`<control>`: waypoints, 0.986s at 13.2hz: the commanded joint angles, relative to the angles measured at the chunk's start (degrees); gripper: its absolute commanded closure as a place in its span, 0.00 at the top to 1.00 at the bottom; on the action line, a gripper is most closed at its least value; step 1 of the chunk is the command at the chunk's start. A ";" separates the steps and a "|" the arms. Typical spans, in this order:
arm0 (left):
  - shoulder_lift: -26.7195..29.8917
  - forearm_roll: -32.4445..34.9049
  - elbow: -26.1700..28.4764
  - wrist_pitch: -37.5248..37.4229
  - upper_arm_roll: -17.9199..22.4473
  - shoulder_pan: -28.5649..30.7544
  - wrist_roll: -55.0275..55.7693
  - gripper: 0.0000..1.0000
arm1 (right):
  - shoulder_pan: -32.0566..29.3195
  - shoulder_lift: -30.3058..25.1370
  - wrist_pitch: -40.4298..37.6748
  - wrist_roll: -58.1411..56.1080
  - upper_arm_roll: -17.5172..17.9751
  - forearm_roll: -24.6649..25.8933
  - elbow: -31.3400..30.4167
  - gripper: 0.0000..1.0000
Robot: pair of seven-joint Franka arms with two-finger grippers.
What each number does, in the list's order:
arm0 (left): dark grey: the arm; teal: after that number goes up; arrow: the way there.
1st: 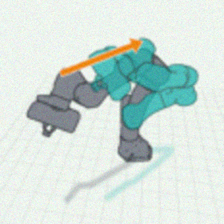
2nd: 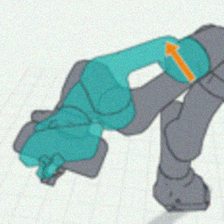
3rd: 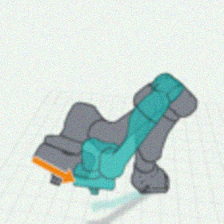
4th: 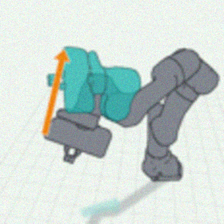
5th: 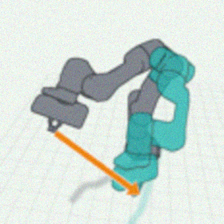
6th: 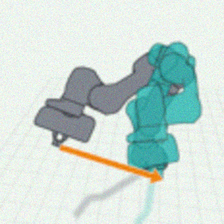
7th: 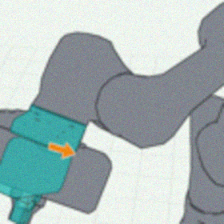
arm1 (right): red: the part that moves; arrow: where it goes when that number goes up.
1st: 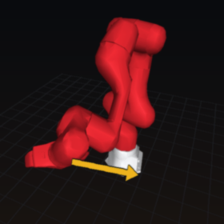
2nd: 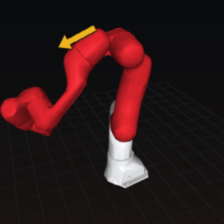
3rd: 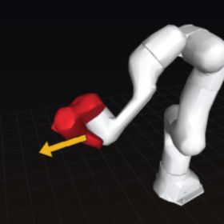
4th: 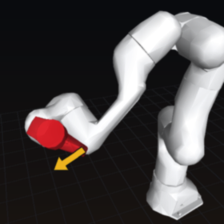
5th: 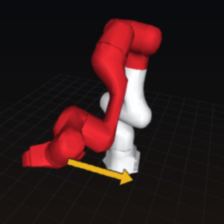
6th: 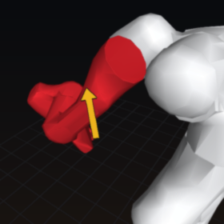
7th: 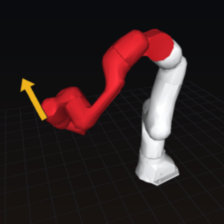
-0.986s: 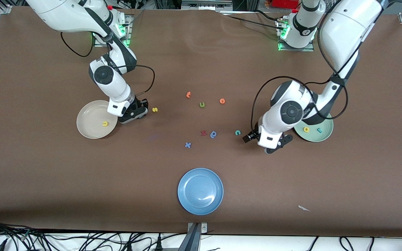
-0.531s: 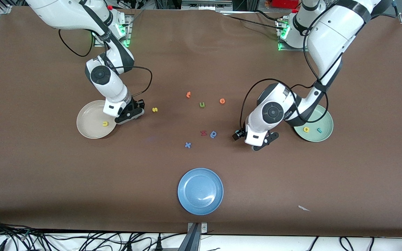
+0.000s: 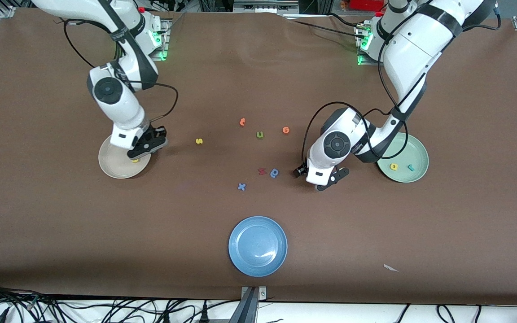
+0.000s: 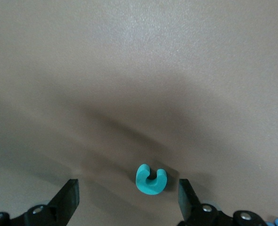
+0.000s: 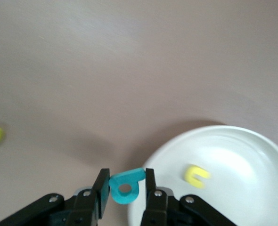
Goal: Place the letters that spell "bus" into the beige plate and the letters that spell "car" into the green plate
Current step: 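Grasp the teal c with the left gripper while the right gripper drops b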
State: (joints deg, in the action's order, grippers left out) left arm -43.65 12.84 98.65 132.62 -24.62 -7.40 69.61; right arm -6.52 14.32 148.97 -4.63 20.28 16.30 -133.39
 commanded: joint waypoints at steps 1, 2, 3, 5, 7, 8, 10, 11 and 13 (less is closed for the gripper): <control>-1.43 2.01 -1.80 -0.17 0.88 -1.12 1.66 0.79 | -3.06 -1.31 -1.84 -5.29 -0.50 0.58 -0.91 0.35; -1.43 2.01 -1.80 -0.17 0.89 -1.04 1.66 0.72 | -3.23 -1.40 -1.93 -6.52 -1.20 0.49 -0.99 0.38; -1.43 2.01 -1.80 -0.17 0.89 -1.12 1.75 0.65 | -3.50 -1.40 -1.93 -6.71 -1.56 0.58 -1.00 0.41; -1.43 2.01 -1.88 -0.17 0.89 -1.12 1.84 0.50 | -3.59 -1.31 -1.93 -6.71 -1.56 0.49 -1.08 0.51; -1.43 2.01 -1.80 -0.17 0.89 -1.12 1.84 0.39 | -3.59 -1.22 -1.93 -6.71 -1.56 0.49 -1.08 0.61; -1.43 2.10 -1.80 -0.17 0.89 -1.12 1.84 0.33 | -3.59 -1.22 -1.93 -6.62 -1.56 0.40 -1.08 0.64; -1.43 2.10 -1.88 -0.17 0.89 -1.04 1.75 0.20 | -3.50 -0.96 -1.93 -5.75 -1.47 0.05 -1.08 0.64; -1.43 2.10 -1.88 -0.17 0.89 -0.95 1.75 0.14 | -3.50 -0.78 -1.93 -3.92 -1.30 0.05 -1.17 0.64; -0.82 2.19 -2.15 -0.35 0.89 -0.25 1.32 0.11 | -3.41 -0.26 -1.84 0.48 0.89 0.14 -1.17 0.64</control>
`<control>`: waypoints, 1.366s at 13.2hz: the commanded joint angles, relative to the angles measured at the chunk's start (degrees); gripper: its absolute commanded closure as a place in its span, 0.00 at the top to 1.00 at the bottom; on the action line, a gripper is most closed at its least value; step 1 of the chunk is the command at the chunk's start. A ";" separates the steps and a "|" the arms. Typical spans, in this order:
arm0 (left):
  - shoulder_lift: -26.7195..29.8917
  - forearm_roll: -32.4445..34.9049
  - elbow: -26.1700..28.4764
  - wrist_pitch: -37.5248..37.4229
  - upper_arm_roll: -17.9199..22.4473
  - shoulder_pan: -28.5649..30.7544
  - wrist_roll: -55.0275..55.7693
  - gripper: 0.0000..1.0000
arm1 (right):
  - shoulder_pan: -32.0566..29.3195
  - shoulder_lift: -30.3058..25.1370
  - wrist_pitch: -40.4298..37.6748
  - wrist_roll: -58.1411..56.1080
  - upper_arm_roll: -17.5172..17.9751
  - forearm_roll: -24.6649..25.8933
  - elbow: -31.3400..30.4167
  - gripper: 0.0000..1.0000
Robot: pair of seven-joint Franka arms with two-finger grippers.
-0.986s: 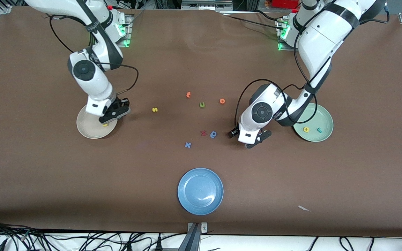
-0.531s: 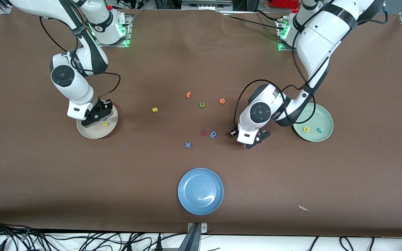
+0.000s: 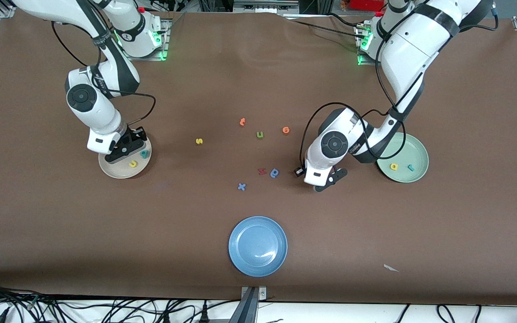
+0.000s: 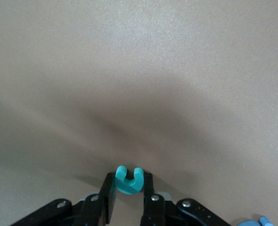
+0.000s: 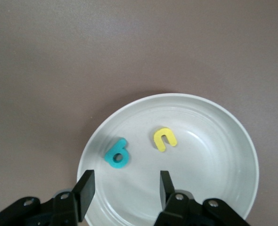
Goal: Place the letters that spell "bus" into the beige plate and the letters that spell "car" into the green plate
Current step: 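Place the teal c on the green plate while the right gripper grasps yellow s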
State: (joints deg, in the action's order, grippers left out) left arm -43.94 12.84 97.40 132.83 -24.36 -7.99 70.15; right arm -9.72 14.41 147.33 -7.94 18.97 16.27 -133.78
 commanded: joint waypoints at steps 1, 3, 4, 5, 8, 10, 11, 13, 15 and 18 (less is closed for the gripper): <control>-0.45 2.27 -2.02 -1.08 0.63 0.51 0.78 0.11 | -0.13 0.09 -0.12 6.50 3.26 0.17 -0.61 0.64; 0.51 2.27 -2.56 -1.43 0.63 1.39 0.78 0.08 | 0.14 1.40 0.49 12.56 5.81 0.17 -0.35 0.64; 1.22 2.27 -2.56 -2.13 0.54 2.35 0.69 0.08 | 0.83 1.76 0.93 15.03 6.43 0.25 -0.17 0.64; 2.88 2.27 -2.56 -4.57 0.54 2.88 0.08 0.08 | 1.89 2.11 1.02 17.40 6.61 0.17 0.18 0.64; 8.50 1.93 -2.47 -13.62 0.02 7.79 -6.49 0.08 | 5.40 3.78 1.55 23.91 6.61 0.17 1.84 0.65; 10.97 1.66 -2.30 -18.02 0.01 10.96 -11.85 0.08 | 7.25 5.44 2.25 28.48 6.70 0.17 3.42 0.67; 11.76 1.66 -2.12 -20.57 0.01 12.72 -15.10 0.09 | 8.30 6.41 2.34 30.85 6.70 0.25 4.74 0.67; 13.52 1.66 -1.68 -25.58 0.01 16.58 -23.00 0.09 | 10.85 8.43 2.61 35.07 6.79 0.25 7.38 0.71; 14.32 1.75 -1.25 -29.54 0.10 20.19 -30.56 0.09 | 12.78 10.28 2.61 38.07 6.79 0.25 9.49 0.71; 15.28 2.27 1.56 -29.65 0.01 25.11 -37.96 0.09 | 13.93 11.43 3.30 39.67 6.79 0.52 9.94 0.71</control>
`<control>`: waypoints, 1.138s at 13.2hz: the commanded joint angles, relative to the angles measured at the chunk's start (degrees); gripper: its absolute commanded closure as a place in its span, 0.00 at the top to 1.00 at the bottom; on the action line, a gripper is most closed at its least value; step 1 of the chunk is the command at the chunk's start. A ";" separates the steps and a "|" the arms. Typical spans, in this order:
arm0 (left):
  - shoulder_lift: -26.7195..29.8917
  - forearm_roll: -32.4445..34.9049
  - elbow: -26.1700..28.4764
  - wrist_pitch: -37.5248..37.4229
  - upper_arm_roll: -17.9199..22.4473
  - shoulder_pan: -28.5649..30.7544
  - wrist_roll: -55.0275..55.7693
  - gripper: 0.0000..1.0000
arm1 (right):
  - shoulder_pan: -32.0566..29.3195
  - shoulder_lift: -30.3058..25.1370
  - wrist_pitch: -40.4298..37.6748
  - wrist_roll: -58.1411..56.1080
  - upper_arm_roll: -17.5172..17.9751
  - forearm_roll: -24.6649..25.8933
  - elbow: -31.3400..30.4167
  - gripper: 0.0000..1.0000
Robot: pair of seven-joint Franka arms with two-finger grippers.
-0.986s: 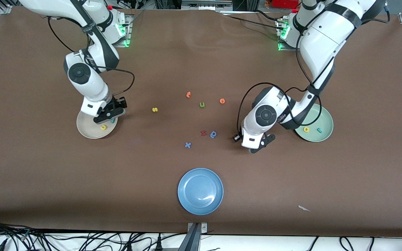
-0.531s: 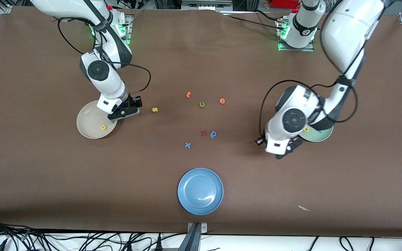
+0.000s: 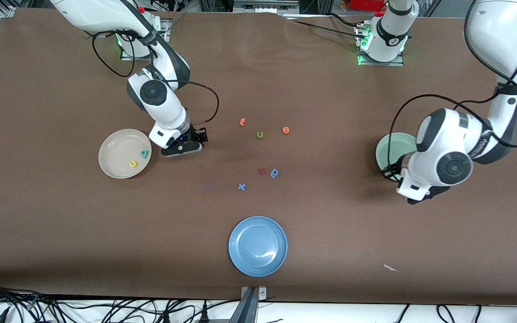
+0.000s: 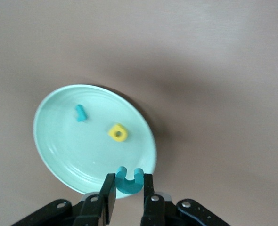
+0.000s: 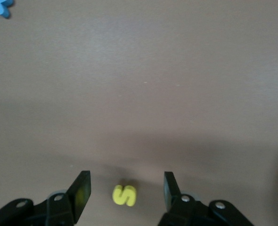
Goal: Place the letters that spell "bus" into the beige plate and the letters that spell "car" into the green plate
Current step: 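Place the teal c on the green plate while the right gripper grasps yellow s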
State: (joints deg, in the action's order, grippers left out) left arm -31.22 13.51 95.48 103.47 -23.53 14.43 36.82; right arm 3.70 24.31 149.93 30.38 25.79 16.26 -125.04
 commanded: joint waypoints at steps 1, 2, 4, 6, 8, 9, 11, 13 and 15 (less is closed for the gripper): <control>4.22 1.61 5.66 -0.29 -0.81 4.19 -7.00 0.09 | 0.60 1.79 1.06 1.44 -0.12 0.70 1.20 0.71; 5.98 1.61 8.20 0.41 -0.90 5.85 -9.11 0.09 | 0.69 2.05 1.15 1.35 -0.04 0.79 1.12 0.70; 8.01 1.52 13.13 5.30 -1.08 7.45 -10.19 0.12 | 0.95 2.23 1.24 1.35 -0.12 0.96 0.68 0.68; 9.07 1.52 15.52 8.75 -1.08 8.24 -10.19 0.16 | 1.22 2.14 2.20 1.44 -0.12 1.05 -0.81 0.68; 9.07 1.52 15.52 8.76 -1.08 8.24 -10.19 0.42 | 1.22 2.14 4.83 1.44 -0.12 1.05 -2.92 0.68; 9.07 1.26 15.52 8.76 -1.08 8.24 -10.10 0.59 | 1.22 2.14 5.62 1.35 -0.12 1.05 -3.71 0.68; 9.07 0.90 15.35 8.76 -1.08 8.59 -10.19 0.97 | 1.22 2.14 6.33 1.44 -0.21 1.14 -4.68 0.66; 9.07 0.73 14.65 8.50 -1.08 8.60 -10.10 0.99 | 1.22 2.14 7.12 1.35 -0.21 1.14 -5.38 0.65; 9.51 0.55 12.81 8.15 -1.34 8.33 -10.01 1.00 | 1.22 2.14 7.13 1.35 -0.21 1.14 -5.39 0.62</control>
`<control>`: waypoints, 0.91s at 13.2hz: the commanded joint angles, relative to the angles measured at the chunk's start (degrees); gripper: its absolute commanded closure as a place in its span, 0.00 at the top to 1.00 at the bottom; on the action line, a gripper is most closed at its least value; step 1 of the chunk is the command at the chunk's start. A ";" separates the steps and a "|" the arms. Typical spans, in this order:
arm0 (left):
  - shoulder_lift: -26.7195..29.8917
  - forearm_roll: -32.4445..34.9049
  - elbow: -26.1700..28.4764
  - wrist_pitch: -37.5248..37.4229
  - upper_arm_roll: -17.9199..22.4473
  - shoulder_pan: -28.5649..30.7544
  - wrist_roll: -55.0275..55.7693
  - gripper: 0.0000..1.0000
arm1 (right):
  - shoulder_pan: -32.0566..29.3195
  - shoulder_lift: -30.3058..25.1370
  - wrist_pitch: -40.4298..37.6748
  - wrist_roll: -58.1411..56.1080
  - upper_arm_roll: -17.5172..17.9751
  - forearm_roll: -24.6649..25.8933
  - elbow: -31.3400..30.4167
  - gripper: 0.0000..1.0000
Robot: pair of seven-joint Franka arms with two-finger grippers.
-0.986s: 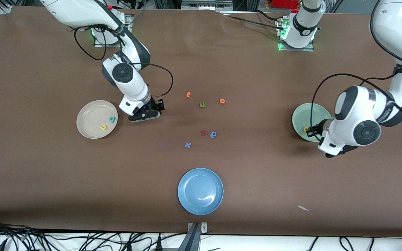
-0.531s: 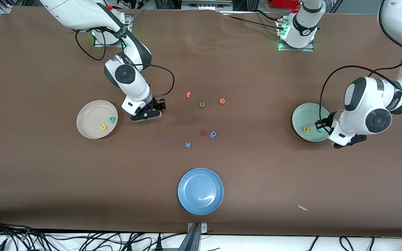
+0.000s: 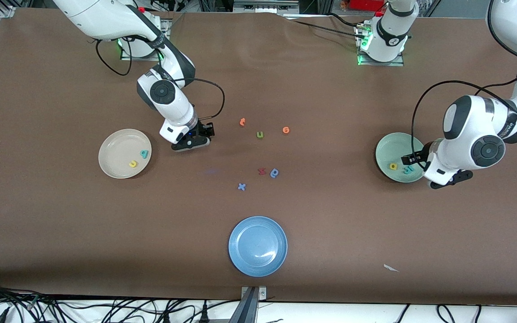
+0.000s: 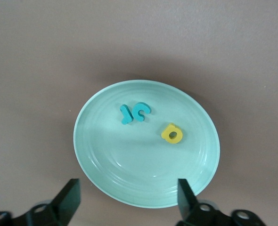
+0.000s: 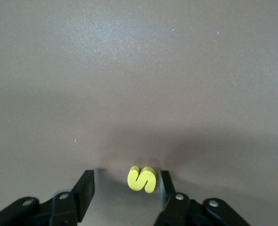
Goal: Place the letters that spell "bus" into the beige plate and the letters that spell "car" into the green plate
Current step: 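Withdraw the left gripper while the right gripper carries the s to cream plate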
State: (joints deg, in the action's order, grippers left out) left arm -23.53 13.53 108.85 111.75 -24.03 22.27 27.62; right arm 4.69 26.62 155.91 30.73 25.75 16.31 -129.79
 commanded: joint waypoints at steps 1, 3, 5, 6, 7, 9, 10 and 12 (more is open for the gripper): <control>2.35 0.45 -2.13 -0.22 -1.28 0.41 -0.73 1.00 | 0.23 -0.16 1.16 1.00 -0.18 1.18 -0.64 0.62; 2.61 0.45 -5.21 -0.30 -2.68 0.50 -0.03 1.00 | 0.23 -0.16 1.07 1.00 -0.18 1.18 -0.64 0.58; 4.01 0.45 -8.37 -2.31 -2.95 0.50 -0.29 1.00 | 0.23 -0.07 1.07 1.00 -0.18 1.10 -0.64 0.53; 4.20 0.45 -11.26 -5.02 -3.12 0.50 -0.55 1.00 | 0.23 -0.07 1.15 1.00 -0.18 1.10 -0.64 0.50; 4.20 0.10 -15.03 -7.66 -3.21 0.50 -0.73 1.00 | 0.23 -0.07 1.16 1.00 -0.18 1.10 -0.64 0.49; 4.11 -5.15 -20.41 -10.41 -3.13 0.59 -1.34 1.00 | 0.23 0.01 1.07 0.92 -0.18 1.18 -0.64 0.43; 4.20 -5.44 -21.47 -11.54 -3.13 0.67 -3.17 1.00 | 0.23 0.01 1.15 0.92 -0.18 1.18 -0.56 0.42; 4.46 -5.44 -24.72 -15.84 -3.21 0.59 -7.39 1.00 | 0.23 0.01 1.16 0.92 -0.18 1.18 -0.56 0.35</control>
State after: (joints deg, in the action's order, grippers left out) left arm -19.00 9.34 87.20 99.67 -26.76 22.37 24.48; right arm 4.69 26.64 156.03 30.72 25.71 16.35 -129.88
